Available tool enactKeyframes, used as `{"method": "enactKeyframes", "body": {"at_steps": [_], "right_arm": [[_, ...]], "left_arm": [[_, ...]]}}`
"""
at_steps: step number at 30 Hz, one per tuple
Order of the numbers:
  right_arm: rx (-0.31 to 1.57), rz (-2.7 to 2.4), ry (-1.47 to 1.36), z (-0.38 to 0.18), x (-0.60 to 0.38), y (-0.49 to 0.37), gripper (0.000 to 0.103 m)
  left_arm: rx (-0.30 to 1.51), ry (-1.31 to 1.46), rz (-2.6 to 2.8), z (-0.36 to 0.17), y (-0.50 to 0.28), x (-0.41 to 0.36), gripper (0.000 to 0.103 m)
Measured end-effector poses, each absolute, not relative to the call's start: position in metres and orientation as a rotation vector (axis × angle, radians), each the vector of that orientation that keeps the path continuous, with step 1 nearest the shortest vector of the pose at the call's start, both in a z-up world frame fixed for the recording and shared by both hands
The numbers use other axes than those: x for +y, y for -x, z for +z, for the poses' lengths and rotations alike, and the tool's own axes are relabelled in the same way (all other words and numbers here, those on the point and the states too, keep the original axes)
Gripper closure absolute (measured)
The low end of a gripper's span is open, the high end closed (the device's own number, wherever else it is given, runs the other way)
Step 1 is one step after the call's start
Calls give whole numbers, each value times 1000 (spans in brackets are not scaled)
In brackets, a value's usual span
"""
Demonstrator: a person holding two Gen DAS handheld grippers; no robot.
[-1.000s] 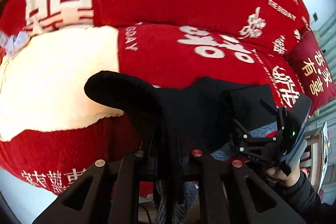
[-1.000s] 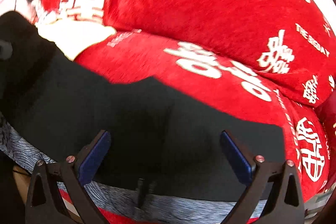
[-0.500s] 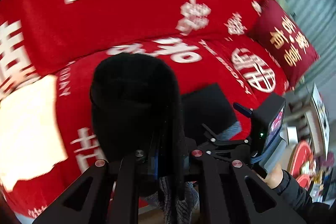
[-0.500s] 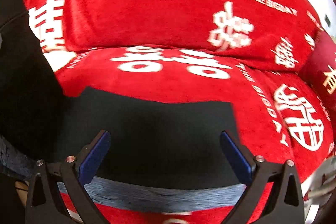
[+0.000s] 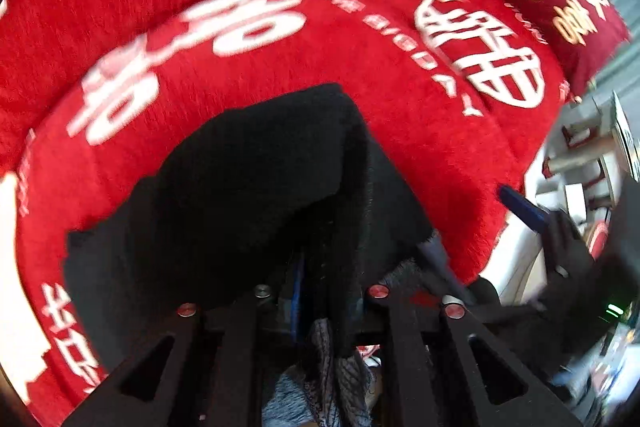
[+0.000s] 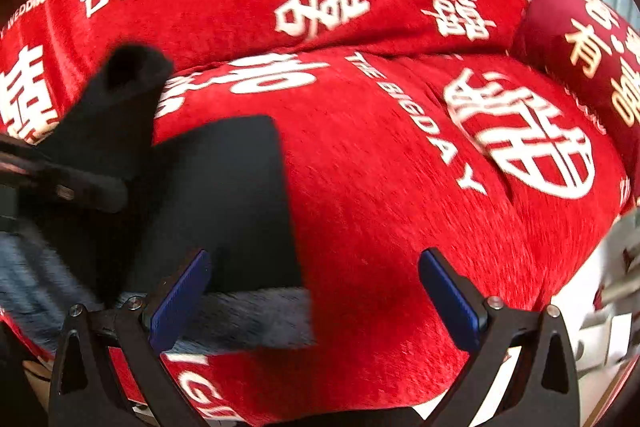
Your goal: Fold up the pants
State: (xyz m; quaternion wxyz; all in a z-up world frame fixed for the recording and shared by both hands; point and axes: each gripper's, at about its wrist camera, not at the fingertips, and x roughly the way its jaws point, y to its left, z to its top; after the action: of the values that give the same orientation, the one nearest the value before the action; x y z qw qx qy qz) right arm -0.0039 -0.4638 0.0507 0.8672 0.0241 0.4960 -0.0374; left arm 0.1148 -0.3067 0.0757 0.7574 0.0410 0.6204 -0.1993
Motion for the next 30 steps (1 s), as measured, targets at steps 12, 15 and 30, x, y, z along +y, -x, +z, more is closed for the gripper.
{"method": "enactKeyframes", "body": {"at_steps": [12, 15, 30], "right_arm": [[942, 352, -356, 61, -490, 46, 0], [966, 444, -334, 56, -473, 44, 0], [1095, 535, -266, 43, -407, 44, 28]], "left_arm": [[1287, 109, -519, 116, -109, -287, 30], [1260, 132, -489, 123, -105, -267, 30], [1258, 320, -119, 58, -52, -113, 30]]}}
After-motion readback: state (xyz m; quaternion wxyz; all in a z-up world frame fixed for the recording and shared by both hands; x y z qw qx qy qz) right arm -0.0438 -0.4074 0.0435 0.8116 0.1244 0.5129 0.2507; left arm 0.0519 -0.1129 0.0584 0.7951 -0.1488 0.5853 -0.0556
